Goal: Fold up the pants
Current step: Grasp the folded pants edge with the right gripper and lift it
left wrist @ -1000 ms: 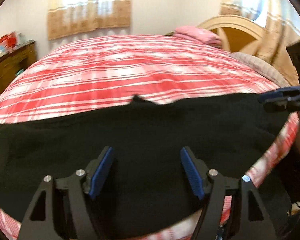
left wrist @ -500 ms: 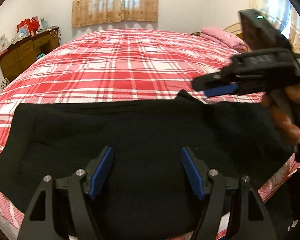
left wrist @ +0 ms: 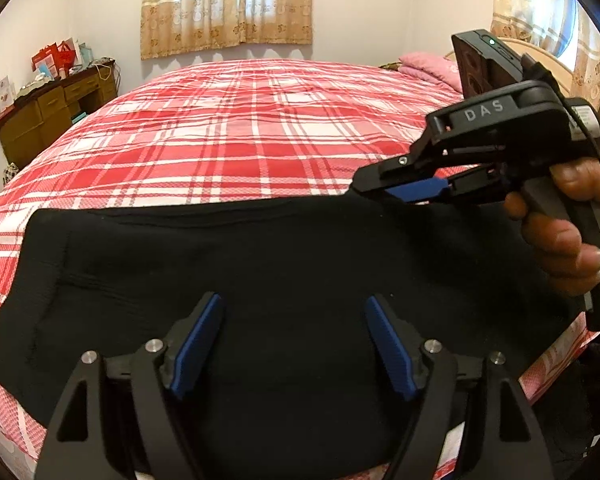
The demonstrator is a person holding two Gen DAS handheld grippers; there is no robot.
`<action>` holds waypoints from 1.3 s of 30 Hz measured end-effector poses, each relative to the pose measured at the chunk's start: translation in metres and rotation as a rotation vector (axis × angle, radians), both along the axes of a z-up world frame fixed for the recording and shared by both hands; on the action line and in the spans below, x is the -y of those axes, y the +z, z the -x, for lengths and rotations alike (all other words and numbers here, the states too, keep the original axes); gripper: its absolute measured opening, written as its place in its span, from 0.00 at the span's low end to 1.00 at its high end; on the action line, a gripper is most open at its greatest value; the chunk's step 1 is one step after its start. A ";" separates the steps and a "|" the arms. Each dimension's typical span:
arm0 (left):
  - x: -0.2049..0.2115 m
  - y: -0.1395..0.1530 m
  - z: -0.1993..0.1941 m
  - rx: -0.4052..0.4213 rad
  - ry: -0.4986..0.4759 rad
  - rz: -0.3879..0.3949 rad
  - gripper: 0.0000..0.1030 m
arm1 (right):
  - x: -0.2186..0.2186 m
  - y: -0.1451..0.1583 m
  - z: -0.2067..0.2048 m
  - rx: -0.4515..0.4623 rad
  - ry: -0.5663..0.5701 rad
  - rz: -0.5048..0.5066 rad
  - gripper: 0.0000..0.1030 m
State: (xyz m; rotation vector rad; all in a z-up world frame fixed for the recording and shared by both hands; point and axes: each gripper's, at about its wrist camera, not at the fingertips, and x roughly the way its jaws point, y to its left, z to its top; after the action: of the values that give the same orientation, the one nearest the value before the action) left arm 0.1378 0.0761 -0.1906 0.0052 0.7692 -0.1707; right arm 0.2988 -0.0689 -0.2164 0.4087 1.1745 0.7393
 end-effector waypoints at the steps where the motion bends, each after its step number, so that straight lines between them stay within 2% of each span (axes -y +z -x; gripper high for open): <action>1: 0.000 0.000 0.000 0.000 -0.002 -0.002 0.77 | 0.001 -0.001 0.000 -0.013 -0.001 -0.018 0.16; 2: 0.001 -0.001 0.000 0.001 -0.002 -0.004 0.77 | 0.003 -0.002 -0.001 -0.023 -0.016 -0.041 0.09; 3: 0.001 -0.001 0.000 0.001 -0.003 -0.006 0.77 | 0.006 -0.001 0.000 -0.022 -0.029 -0.056 0.07; 6: 0.001 0.000 0.001 0.000 -0.010 -0.008 0.77 | 0.013 0.018 0.008 0.045 -0.049 -0.120 0.05; 8: 0.000 -0.001 0.000 -0.001 -0.015 -0.007 0.80 | 0.016 0.030 0.016 0.103 -0.066 -0.121 0.01; 10: 0.004 -0.002 0.001 0.003 -0.021 -0.020 0.83 | 0.015 0.035 0.017 0.144 -0.090 -0.100 0.01; 13: 0.010 -0.004 0.002 0.002 -0.032 -0.051 0.87 | 0.014 0.020 0.009 0.102 -0.100 -0.054 0.01; 18: 0.006 -0.004 0.002 0.004 -0.031 -0.029 0.88 | 0.015 0.020 0.014 0.133 -0.059 -0.052 0.03; 21: 0.009 -0.005 0.003 0.008 -0.031 -0.048 0.89 | 0.010 0.022 0.013 0.144 -0.039 -0.019 0.03; 24: 0.007 -0.005 0.003 0.007 -0.031 -0.033 0.89 | -0.002 0.013 0.012 0.092 0.009 -0.012 0.03; 27: 0.008 -0.005 0.003 0.008 -0.032 -0.039 0.89 | -0.005 0.004 0.015 0.104 -0.011 0.059 0.02; 29: 0.009 -0.006 0.003 0.011 -0.032 -0.046 0.89 | -0.001 0.002 0.014 0.105 -0.035 0.047 0.00; 32: 0.011 -0.007 0.004 0.016 -0.034 -0.056 0.90 | 0.007 0.002 0.009 0.122 -0.073 0.094 0.00; 34: 0.011 -0.007 0.004 0.020 -0.037 -0.060 0.90 | 0.014 -0.002 0.004 0.098 -0.070 0.081 0.00; 36: 0.011 -0.007 0.005 0.024 -0.037 -0.055 0.91 | 0.018 0.002 0.008 0.125 -0.051 0.079 0.00; 39: 0.010 -0.007 0.006 0.027 -0.034 -0.048 0.91 | 0.033 0.010 0.013 0.129 -0.095 0.069 0.02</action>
State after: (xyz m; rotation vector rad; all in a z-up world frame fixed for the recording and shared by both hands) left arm 0.1318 0.0659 -0.1972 0.0659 0.7460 -0.1838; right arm 0.2854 -0.1020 -0.2068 0.3518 1.0485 0.6320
